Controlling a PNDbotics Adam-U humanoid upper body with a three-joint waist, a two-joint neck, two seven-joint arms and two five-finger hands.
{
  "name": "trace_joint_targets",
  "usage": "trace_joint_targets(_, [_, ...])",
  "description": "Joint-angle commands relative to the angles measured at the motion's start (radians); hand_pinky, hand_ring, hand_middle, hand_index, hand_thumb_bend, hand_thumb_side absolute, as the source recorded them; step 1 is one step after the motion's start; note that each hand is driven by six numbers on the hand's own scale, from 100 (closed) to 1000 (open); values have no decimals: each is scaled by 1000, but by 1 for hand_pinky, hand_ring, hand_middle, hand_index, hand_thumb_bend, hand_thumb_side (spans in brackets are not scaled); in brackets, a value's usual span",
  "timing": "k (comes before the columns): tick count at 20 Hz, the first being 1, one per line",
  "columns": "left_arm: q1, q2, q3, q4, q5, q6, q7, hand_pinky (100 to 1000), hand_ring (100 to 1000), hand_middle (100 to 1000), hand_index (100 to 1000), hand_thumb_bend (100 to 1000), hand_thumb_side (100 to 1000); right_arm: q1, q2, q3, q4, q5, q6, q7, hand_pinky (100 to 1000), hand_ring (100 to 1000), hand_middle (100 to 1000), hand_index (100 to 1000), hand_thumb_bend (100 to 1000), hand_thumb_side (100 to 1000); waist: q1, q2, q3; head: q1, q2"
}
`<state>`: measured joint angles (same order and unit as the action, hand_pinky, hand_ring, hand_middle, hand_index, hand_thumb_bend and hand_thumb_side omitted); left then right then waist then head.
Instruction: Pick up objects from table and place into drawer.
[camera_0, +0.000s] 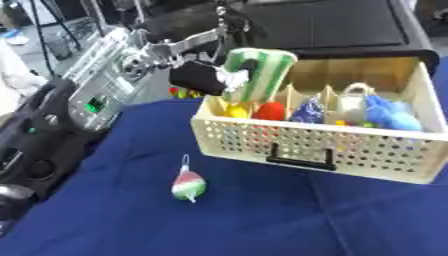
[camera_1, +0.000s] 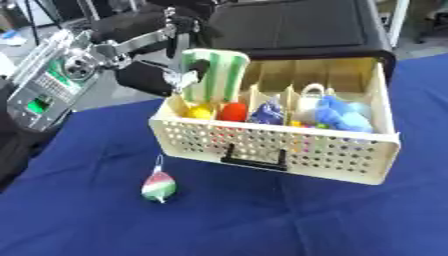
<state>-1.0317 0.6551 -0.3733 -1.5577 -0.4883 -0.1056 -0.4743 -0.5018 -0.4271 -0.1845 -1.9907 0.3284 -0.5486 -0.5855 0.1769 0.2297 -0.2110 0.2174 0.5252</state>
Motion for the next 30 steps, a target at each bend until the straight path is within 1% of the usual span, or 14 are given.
trace_joint_targets(1, [-28, 11, 18, 0, -14, -6, -7, 539, 813, 797, 970, 100, 600, -18, -12, -1, -9, -1, -1, -4, 598, 601, 691, 730, 100, 650, -7, -13, -2, 6, -5])
trace_joint_targets(4, [-30, 7, 20, 6, -39, -15, 0, 539, 813, 797, 970, 100, 600, -18, -13, -1, -9, -1, -1, -4, 598, 601, 691, 730, 100, 650, -6, -12, -3, 7, -5])
trace_joint_targets(5, [-30, 7, 27, 10, -53, -15, 8, 566, 836, 824, 984, 105, 599, -19, -13, -1, -9, -1, -1, -4, 599, 601, 690, 730, 100, 651, -4, -10, -5, 7, -7])
trace_joint_targets(8, [-31, -1, 42, 28, -114, -25, 60, 577, 845, 828, 986, 134, 549, -21, -12, -1, -9, 0, 0, -3, 599, 601, 691, 730, 100, 654, -1, -8, -7, 8, -8])
trace_joint_targets(10, [-30, -6, 48, 37, -142, -28, 99, 589, 857, 840, 1000, 136, 569, -22, -10, 0, -9, 0, 1, -2, 599, 601, 688, 730, 100, 655, 0, -6, -8, 9, -10])
trace_joint_targets(11, [-29, -8, 51, 39, -145, -27, 117, 599, 863, 844, 1000, 140, 595, -22, -10, 0, -9, 1, 2, -2, 599, 600, 688, 730, 100, 655, 0, -6, -8, 9, -9])
trace_joint_targets(12, [-29, -10, 54, 39, -143, -25, 136, 597, 863, 842, 1000, 138, 597, -22, -10, 0, -9, 1, 2, -2, 599, 600, 688, 730, 100, 655, 0, -6, -8, 9, -8])
trace_joint_targets(13, [-30, -13, 58, 38, -135, -21, 156, 581, 853, 826, 1000, 120, 627, -21, -9, 1, -9, 1, 3, -1, 600, 600, 688, 730, 100, 656, 0, -7, -8, 9, -6])
trace_joint_targets(16, [-37, -21, 72, 18, -63, 8, 233, 542, 827, 786, 1000, 100, 698, -20, -7, 1, -9, 1, 7, -2, 600, 600, 690, 730, 100, 658, -1, -9, -6, 9, -3])
trace_joint_targets(17, [-39, -21, 72, 10, -34, 19, 257, 540, 825, 783, 1000, 100, 704, -20, -6, 1, -9, 1, 9, -2, 600, 600, 690, 730, 100, 659, -1, -9, -5, 9, -2])
trace_joint_targets(18, [-44, -27, 76, -5, 7, 28, 285, 520, 810, 759, 993, 131, 751, -20, -6, 1, -9, 1, 10, -3, 600, 600, 692, 730, 100, 658, -2, -10, -5, 10, -1])
trace_joint_targets(21, [-58, -32, 75, -49, 140, 52, 345, 500, 795, 733, 986, 158, 783, -20, -5, 2, -9, 1, 12, -6, 599, 600, 696, 728, 100, 655, -3, -14, -6, 12, 2])
trace_joint_targets(25, [-64, -28, 70, -110, 271, 71, 358, 490, 788, 721, 982, 163, 792, -20, -3, 3, -9, 0, 16, -8, 600, 600, 700, 728, 100, 657, -2, -19, -5, 12, 6])
trace_joint_targets(30, [-60, -21, 82, -159, 344, 97, 367, 483, 782, 711, 978, 173, 792, -19, -3, 3, -9, -1, 20, -9, 600, 600, 704, 728, 100, 657, 0, -26, -1, 9, 9])
